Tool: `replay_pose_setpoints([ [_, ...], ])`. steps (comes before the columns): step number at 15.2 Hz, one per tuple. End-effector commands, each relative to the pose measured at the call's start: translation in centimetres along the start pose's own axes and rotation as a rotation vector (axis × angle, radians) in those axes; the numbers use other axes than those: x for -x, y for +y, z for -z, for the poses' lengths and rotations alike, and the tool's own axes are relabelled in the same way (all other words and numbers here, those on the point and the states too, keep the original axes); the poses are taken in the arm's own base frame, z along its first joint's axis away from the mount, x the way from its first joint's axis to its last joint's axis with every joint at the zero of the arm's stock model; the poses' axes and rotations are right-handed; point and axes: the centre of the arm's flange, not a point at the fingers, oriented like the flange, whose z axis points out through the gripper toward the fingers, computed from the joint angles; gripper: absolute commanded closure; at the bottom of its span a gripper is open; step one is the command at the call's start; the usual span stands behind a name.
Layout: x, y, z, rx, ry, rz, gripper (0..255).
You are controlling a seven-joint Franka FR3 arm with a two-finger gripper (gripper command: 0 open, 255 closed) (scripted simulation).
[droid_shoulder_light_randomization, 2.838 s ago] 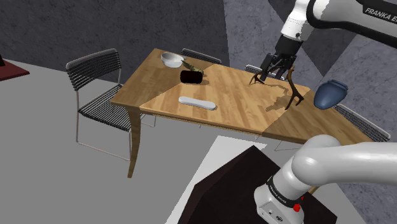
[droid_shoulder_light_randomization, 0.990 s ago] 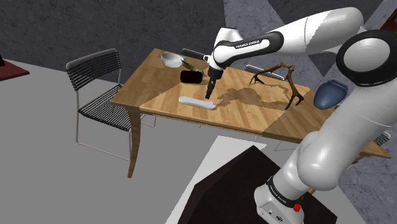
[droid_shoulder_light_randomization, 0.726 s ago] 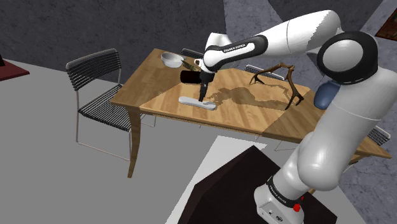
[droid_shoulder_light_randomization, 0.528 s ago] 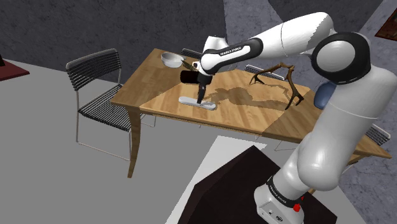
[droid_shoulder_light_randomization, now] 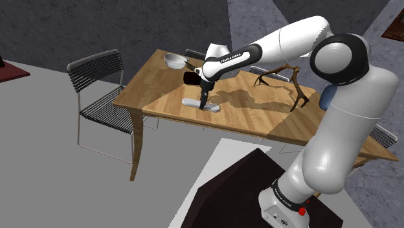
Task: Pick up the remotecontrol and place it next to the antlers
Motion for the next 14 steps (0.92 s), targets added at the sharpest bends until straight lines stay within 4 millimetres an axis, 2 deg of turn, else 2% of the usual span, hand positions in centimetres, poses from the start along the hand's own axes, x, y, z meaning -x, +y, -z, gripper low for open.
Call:
replay_pose_setpoints([
  [1,0.01,0.00,-0.02,0.000,0.000,0.000,0],
  [4,0.01,0.00,-0.02,0.000,0.000,0.000,0],
  [5,0.01,0.00,-0.02,0.000,0.000,0.000,255],
  [14,0.01,0.00,-0.02,0.000,0.000,0.000,255],
])
